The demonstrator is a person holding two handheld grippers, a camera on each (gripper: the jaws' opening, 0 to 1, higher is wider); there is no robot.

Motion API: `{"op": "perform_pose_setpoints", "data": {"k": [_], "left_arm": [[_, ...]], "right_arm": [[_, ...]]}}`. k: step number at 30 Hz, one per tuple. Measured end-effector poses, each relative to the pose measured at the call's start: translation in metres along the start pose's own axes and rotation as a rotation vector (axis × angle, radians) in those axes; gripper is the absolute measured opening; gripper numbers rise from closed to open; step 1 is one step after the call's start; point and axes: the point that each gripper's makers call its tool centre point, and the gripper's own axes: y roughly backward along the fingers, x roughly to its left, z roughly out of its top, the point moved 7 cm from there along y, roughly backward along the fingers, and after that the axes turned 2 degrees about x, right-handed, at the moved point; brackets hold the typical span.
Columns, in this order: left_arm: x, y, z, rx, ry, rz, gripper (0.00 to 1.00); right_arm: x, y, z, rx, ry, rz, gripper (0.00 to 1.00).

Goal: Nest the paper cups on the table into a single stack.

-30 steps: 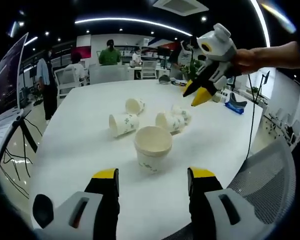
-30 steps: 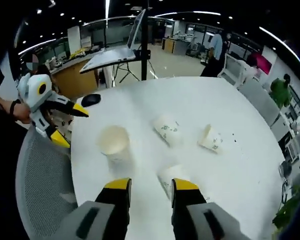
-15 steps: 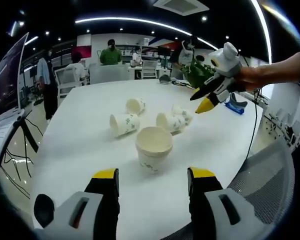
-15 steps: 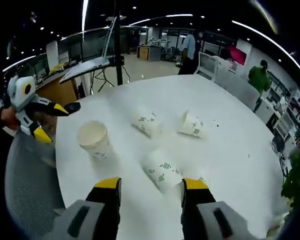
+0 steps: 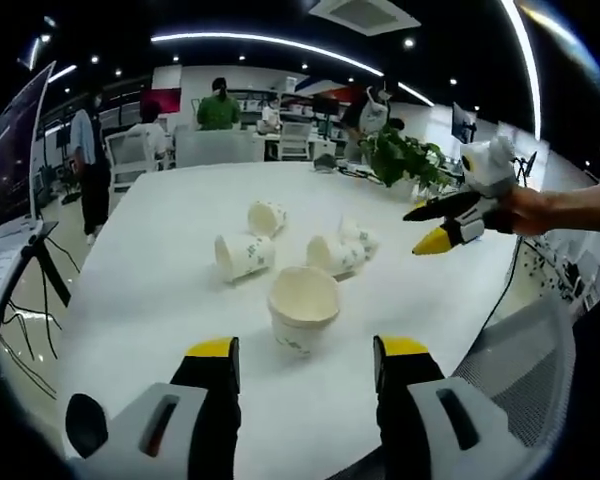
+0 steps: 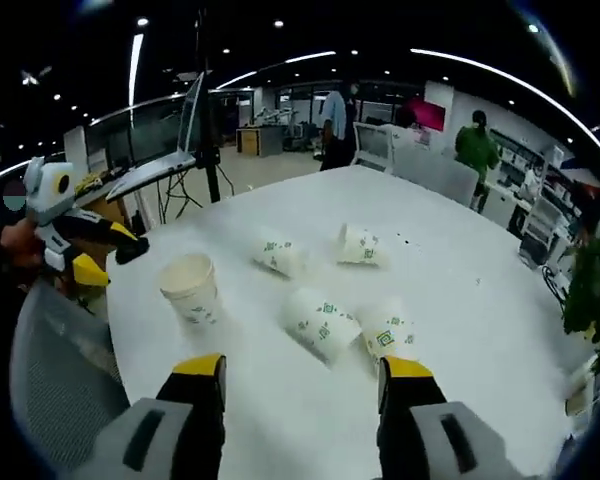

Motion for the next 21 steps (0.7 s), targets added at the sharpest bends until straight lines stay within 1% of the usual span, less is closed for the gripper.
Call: {"op": "perform_pose_setpoints", "data": {"k": [2, 4, 5, 7, 10, 11, 14, 17, 19, 21], "left_arm": [[0.008, 0.000, 0.004, -0.005, 0.020, 0.001, 0.52], [0.016, -0.001, 0.009, -0.013, 0.039, 0.004, 0.52], [0.023, -0.002, 0.013, -0.024, 0.060, 0.002, 0.52], [0.029, -0.003, 0.023, -0.037, 0.084, -0.003, 0.52], [0.040, -0.010, 0.039, -0.067, 0.157, -0.022, 0.52], [0.041, -0.011, 0.041, -0.068, 0.158, -0.022, 0.52], [0.054, -0.021, 0.051, -0.064, 0.152, -0.024, 0.52], [0.064, -0.033, 0.058, -0.051, 0.154, -0.035, 0.53], [0.074, -0.042, 0.061, -0.046, 0.170, -0.047, 0.53], [0.077, -0.049, 0.063, -0.041, 0.170, -0.052, 0.54]], "right_arm": [[0.008, 0.007, -0.003, -0.013, 0.000, -0.016, 0.63], [0.009, 0.011, -0.006, -0.023, 0.008, -0.029, 0.64], [0.011, 0.013, -0.007, -0.030, 0.014, -0.037, 0.64], [0.014, 0.018, -0.008, -0.038, 0.016, -0.047, 0.66], [0.023, 0.025, -0.008, -0.067, -0.008, -0.054, 0.70], [0.024, 0.025, -0.008, -0.071, -0.009, -0.058, 0.70], [0.036, 0.034, -0.004, -0.091, -0.030, -0.081, 0.71], [0.040, 0.035, -0.005, -0.094, -0.042, -0.092, 0.71], [0.043, 0.034, -0.004, -0.098, -0.041, -0.097, 0.72], [0.047, 0.034, -0.003, -0.101, -0.044, -0.101, 0.72]]}}
